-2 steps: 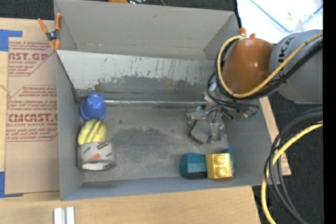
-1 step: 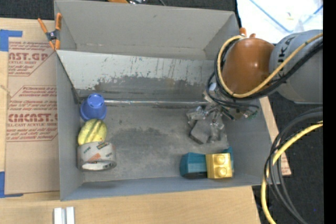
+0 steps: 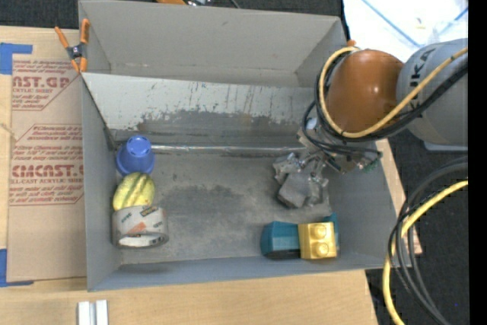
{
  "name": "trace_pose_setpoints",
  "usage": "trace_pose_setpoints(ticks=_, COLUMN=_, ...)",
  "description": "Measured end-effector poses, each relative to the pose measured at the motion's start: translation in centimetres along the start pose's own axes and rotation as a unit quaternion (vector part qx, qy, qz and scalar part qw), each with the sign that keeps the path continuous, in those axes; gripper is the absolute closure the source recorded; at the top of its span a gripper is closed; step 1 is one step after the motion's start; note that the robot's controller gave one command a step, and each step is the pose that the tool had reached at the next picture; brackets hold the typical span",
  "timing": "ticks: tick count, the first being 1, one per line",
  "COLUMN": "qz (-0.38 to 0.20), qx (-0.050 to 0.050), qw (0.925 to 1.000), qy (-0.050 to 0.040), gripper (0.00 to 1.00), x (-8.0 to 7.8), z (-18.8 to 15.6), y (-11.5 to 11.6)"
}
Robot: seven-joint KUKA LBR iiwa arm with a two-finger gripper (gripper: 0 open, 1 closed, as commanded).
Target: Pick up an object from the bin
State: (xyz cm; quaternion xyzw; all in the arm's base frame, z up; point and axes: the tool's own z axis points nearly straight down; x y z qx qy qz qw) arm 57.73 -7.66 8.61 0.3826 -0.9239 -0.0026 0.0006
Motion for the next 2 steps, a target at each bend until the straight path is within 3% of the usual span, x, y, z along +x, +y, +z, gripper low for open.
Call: trace_pose_setpoints(ticks=2, qz=0.001, qx=0.003, qw=1.0, qy=-0.0032, gripper=1.0, x=-0.3, z=-7.2, y=-0.1)
